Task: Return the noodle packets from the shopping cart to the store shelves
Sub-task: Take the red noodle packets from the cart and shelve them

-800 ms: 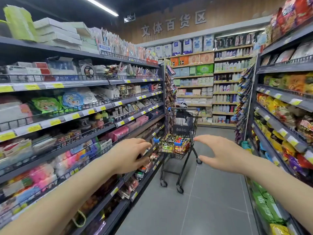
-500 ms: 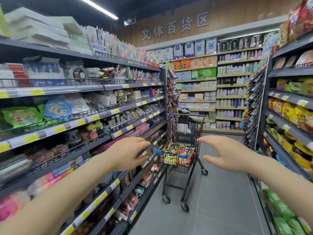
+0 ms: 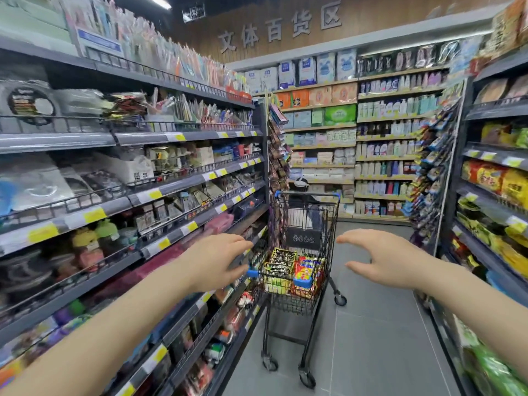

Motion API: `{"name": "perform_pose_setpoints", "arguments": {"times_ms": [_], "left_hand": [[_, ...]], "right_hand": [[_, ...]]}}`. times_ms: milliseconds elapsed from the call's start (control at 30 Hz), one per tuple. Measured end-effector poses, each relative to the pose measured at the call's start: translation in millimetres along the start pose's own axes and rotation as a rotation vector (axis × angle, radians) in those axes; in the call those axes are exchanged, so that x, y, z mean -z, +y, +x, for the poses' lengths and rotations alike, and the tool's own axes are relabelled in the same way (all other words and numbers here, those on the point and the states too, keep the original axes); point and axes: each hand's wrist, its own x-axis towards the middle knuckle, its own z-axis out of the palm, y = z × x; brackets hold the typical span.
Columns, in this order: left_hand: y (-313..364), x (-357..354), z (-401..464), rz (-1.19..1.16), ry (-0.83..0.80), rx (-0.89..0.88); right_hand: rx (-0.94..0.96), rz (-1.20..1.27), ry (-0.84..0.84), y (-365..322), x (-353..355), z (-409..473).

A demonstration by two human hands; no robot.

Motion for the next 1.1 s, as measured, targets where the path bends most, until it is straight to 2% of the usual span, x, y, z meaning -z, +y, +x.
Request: {"name": "perform_pose_setpoints", "arguments": {"times_ms": [300,567,900,1100], "left_hand": [[-93.1,-46.2,148.1,0.040,-0.022,0.064],[-182.1,-105.6,228.5,0.058,-0.077,0.130],[-321.8,-172.0,369.4,0.066,-0.091,0.071],[-364.7,-234.4,457.8,0.010,-0.149,-0.031]], "right_hand": [[-0.020,-0.008,-0.064,73.5,-28.9,166.6],[0.000,-0.005,-0.120,94.1,-72.4,312.4],[-0.109,0.013,-0.132,125.4,-134.1,481.3],[-0.227,0.022,-0.166,153.1,-173.3,545.8]]}}
